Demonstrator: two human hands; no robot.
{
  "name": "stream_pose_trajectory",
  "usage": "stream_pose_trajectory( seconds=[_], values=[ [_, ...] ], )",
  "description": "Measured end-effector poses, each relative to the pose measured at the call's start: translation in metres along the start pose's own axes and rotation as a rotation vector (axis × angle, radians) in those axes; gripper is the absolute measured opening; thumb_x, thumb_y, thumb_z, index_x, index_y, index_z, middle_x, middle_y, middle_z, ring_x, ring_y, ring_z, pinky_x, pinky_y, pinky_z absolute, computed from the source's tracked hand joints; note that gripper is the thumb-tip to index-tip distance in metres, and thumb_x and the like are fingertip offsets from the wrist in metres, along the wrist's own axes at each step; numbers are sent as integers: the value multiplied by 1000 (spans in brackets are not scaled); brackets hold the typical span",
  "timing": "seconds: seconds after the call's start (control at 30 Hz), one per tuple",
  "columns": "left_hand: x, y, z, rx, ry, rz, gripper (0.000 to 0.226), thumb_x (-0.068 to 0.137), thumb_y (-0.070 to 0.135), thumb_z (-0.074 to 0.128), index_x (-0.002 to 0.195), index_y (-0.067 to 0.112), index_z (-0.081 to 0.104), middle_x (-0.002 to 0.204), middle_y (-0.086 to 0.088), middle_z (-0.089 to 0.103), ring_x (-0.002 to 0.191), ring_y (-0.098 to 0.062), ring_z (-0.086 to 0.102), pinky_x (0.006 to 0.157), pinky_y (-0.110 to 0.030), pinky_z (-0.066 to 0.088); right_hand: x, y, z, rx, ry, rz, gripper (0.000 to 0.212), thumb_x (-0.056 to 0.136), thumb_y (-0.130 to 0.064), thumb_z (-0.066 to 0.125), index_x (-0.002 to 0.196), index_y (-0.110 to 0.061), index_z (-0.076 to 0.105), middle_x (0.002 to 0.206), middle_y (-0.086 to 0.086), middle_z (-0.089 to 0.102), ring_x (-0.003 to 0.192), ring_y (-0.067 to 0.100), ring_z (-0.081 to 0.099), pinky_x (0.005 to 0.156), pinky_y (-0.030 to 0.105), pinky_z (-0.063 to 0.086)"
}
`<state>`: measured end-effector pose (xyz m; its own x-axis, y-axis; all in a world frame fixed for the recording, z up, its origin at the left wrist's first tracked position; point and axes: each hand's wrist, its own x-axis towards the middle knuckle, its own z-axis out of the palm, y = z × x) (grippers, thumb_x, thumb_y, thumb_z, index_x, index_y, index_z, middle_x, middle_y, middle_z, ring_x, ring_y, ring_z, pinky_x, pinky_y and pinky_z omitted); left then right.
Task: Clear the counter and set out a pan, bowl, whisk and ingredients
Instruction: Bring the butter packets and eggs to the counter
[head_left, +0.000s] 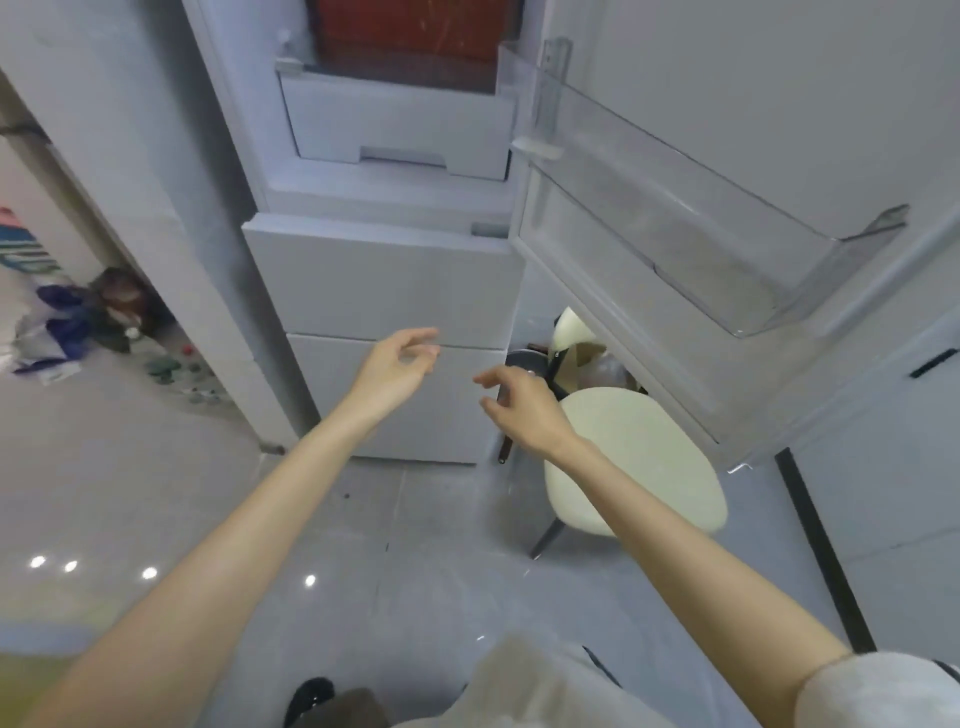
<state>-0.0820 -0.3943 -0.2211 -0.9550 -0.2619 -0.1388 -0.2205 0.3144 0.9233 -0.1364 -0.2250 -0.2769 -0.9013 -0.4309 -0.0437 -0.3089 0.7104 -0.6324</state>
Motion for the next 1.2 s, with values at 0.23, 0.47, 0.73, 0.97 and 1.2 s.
stream_pose_trajectory(
  seconds=[0.23, 0.47, 0.73, 0.97, 1.2],
  values=[
    [37, 31, -70, 28, -210, 232, 30, 97, 13, 48, 125, 13, 56, 119, -9, 63, 93, -17, 60, 93, -35, 48, -2, -72, -16, 2, 293, 117, 30, 88, -17, 58, 118, -17, 63, 113, 0, 67, 84, 11, 58, 79, 27, 47],
    [58, 115, -120, 3, -362, 536, 26, 96, 16, 50, 121, 18, 58, 117, -5, 65, 105, -19, 60, 93, -34, 49, -15, -159, -77, -39, 566, 149, 29, 89, -18, 58, 117, -21, 62, 117, -5, 64, 87, 16, 62, 85, 35, 50],
    [71, 227, -129, -76, -462, 819, 22, 96, 15, 51, 115, 24, 59, 113, -2, 66, 100, -19, 64, 89, -39, 53, -27, -226, -175, -144, 819, 128, 25, 89, -16, 61, 114, -21, 64, 113, -6, 64, 83, 14, 63, 77, 22, 48],
    [77, 323, -123, -147, -405, 1090, 23, 93, 18, 53, 112, 28, 61, 105, 9, 67, 97, -9, 63, 90, -34, 52, -33, -269, -274, -292, 1047, -15, 25, 86, -9, 65, 109, -19, 66, 104, -4, 67, 85, 16, 61, 80, 22, 49],
    [85, 420, -110, -208, -352, 1260, 23, 94, 17, 53, 113, 21, 64, 105, 5, 69, 97, -8, 62, 86, -20, 48, -36, -281, -378, -517, 1228, -58, 23, 85, -7, 63, 104, -20, 67, 97, -6, 65, 83, 13, 58, 72, 20, 47]
  ],
)
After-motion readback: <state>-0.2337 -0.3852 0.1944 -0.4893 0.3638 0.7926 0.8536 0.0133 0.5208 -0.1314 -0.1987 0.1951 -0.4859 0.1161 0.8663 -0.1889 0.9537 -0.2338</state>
